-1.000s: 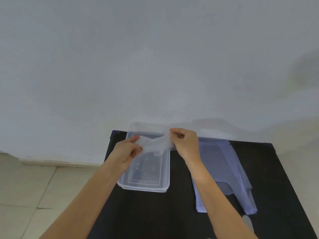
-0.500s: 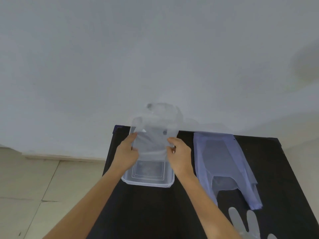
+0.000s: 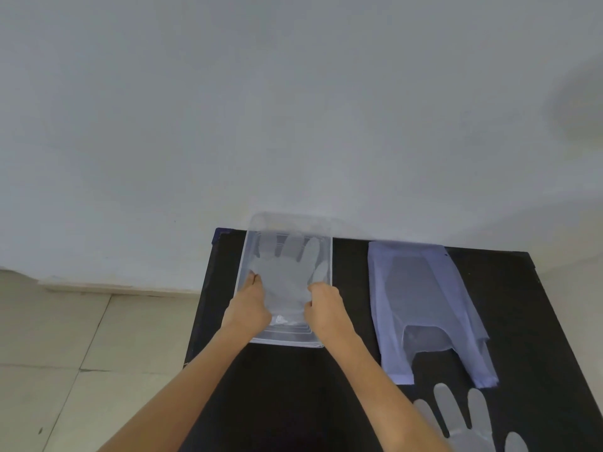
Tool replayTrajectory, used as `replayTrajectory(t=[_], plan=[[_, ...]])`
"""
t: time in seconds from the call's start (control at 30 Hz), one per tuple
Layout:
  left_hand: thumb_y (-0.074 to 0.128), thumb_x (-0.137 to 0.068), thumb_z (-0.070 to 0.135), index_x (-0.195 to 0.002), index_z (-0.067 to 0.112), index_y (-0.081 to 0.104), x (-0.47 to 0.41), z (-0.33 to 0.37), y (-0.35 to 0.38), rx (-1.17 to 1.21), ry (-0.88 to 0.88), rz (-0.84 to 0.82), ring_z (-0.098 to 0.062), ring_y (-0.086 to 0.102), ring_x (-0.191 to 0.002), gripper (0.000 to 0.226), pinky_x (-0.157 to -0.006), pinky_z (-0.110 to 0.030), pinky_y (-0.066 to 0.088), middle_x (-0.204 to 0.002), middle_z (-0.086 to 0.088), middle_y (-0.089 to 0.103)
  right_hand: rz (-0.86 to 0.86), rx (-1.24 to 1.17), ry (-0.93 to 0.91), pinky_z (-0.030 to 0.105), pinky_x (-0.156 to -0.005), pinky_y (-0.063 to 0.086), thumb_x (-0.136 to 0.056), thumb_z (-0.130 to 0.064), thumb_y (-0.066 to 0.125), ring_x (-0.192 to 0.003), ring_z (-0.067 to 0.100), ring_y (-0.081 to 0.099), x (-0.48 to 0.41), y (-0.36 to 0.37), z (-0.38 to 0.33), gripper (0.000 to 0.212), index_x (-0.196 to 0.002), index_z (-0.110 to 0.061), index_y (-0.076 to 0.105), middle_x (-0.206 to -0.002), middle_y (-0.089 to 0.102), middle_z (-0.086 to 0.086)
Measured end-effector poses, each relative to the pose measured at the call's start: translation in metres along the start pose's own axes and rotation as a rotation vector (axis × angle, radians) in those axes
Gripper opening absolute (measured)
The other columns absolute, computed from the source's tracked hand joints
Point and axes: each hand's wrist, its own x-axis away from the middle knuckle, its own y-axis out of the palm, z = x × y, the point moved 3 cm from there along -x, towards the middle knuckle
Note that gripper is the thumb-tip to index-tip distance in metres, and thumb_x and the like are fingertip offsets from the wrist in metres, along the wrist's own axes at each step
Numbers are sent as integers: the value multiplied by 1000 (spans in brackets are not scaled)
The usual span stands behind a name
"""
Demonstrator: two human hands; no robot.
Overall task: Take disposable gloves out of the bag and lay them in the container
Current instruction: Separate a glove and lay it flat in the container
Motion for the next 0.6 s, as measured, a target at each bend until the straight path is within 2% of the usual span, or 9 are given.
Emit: replayTrajectory(t=[0.17,0.27,0.33,0.5,0.6], plan=[[58,-89,9,-147,9,21,-1,-4,7,-40,-44,-39,-29,44,-133,69,-109,-37,36,-156,-8,25,-15,48,11,30,-80,53,-94,-6,53,-91,27,67,-3,5,3,18,-109,-2,63,-106,66,15],[55,-91,11,-142,8,30,-3,-7,11,-38,-44,-65,-29,49,-127,57,-106,-34,40,-149,-10,35,-25,48,23,27,-76,51,-94,-10,53,-82,22,62,-5,10,4,17,-108,-3,61,-106,65,15],[56,-91,12,-139,9,35,-4,-8,14,-26,-29,-68,-27,52,-122,52,-103,-33,43,-144,-8,41,-31,42,47,28,-80,52,-95,-14,54,-80,20,58,-6,14,5,18,-109,-5,60,-107,64,13],[55,-92,16,-135,11,41,-7,-9,20,-2,-7,-36,-27,54,-118,45,-99,-31,44,-142,-7,44,-64,66,45,32,-87,54,-96,-14,52,-94,26,64,-5,18,5,19,-111,-5,60,-108,63,14],[54,-92,21,-132,10,45,-11,-10,24,9,-21,-48,-28,53,-117,43,-98,-32,44,-139,-11,45,-92,97,47,35,-86,56,-96,-14,51,-93,27,65,-6,19,4,20,-110,-4,60,-108,63,15]])
